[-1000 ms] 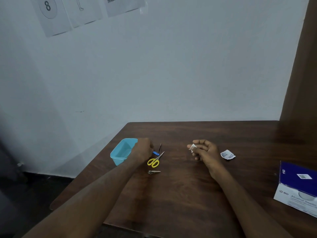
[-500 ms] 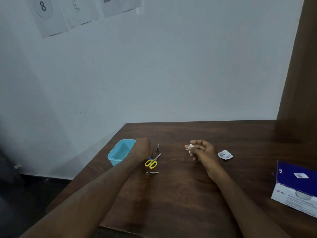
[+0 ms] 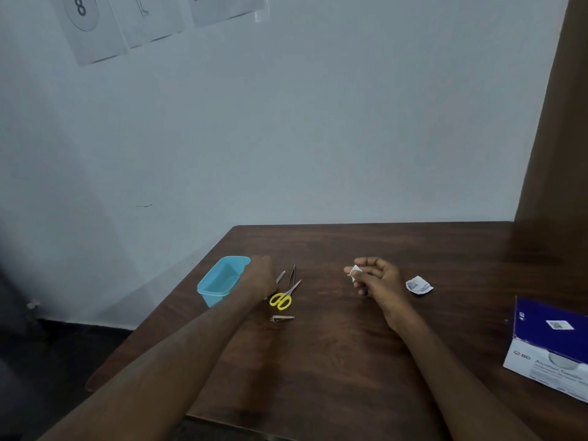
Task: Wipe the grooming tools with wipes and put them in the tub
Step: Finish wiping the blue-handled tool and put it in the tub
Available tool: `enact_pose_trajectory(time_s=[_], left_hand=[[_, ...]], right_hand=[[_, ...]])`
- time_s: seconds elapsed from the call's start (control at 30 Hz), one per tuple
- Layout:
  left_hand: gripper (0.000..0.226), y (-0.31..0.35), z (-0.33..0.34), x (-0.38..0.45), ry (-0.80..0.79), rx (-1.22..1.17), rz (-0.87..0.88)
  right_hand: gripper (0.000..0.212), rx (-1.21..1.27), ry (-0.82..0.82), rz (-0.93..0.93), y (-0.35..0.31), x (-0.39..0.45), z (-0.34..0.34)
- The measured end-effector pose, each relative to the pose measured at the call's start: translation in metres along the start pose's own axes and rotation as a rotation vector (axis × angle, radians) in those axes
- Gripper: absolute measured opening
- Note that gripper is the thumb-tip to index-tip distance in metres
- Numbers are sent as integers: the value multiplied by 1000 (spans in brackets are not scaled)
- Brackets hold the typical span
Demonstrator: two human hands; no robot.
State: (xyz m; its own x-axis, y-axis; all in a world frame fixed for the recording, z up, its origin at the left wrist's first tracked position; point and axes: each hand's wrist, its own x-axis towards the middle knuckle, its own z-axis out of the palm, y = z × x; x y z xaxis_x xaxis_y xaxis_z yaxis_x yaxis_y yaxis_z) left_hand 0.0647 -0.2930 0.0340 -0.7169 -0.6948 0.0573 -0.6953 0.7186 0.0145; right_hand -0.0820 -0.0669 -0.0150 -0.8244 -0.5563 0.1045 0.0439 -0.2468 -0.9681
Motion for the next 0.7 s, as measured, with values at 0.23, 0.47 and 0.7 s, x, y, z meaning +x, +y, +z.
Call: enact_pose_trajectory(time_s=[0.23, 0.47, 0.7], left_hand=[[30, 11, -15, -11, 107, -86, 28], [7, 77, 3, -31, 151, -715, 293], [9, 97, 49, -15, 112, -1027, 314]], right_hand=[[14, -9, -1, -14, 0, 0, -2], [6, 7, 79, -74, 5, 5, 0], [9, -56, 188, -175, 10, 14, -2]])
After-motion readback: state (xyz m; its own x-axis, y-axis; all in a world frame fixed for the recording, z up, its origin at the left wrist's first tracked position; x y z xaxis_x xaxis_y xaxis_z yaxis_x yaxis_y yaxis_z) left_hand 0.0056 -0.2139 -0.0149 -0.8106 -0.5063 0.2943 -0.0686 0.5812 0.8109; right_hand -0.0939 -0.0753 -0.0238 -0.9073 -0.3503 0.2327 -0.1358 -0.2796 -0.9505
